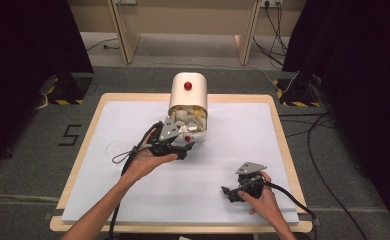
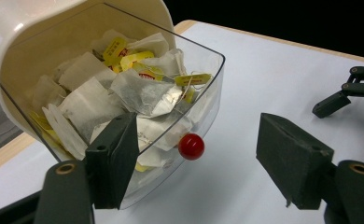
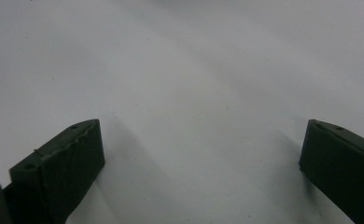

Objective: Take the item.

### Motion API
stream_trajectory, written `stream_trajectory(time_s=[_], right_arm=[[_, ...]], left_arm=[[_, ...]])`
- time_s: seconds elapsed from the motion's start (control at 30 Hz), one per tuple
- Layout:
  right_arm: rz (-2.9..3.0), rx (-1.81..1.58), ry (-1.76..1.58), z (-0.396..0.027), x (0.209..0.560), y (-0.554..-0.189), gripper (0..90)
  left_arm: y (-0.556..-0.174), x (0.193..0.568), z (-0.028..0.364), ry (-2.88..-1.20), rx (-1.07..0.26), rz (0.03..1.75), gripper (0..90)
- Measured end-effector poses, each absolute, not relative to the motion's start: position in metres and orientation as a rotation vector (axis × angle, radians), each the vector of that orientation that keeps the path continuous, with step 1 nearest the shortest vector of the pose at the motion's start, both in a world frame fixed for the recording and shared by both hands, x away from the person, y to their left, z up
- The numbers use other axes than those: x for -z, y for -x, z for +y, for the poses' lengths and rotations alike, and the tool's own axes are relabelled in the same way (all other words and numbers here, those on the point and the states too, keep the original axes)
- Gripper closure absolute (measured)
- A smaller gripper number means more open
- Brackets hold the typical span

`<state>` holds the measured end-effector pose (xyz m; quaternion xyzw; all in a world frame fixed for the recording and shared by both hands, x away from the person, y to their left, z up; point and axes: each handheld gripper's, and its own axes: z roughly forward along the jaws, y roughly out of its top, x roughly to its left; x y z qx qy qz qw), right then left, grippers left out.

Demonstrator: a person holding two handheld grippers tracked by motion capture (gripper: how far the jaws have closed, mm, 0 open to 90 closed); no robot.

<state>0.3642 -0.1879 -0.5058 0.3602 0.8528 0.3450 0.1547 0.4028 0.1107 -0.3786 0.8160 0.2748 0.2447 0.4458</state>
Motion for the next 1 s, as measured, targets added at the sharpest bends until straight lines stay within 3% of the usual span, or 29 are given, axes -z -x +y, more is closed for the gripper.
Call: stream_trajectory(time_s=[0.8,1.0], right_arm=[[2.444,-0.988,-1.034,-0.188,0.506,-0.364,0.5],[2.445,-0.988,-1.035,-0.188,0.506,-0.364,0.4]], left_arm=[[-0.392,0.381,0.114,-2.026,-0.58,0.666,29.3],[-0.397,0.375,0.119,-2.006,-0.497,0.691,29.9]])
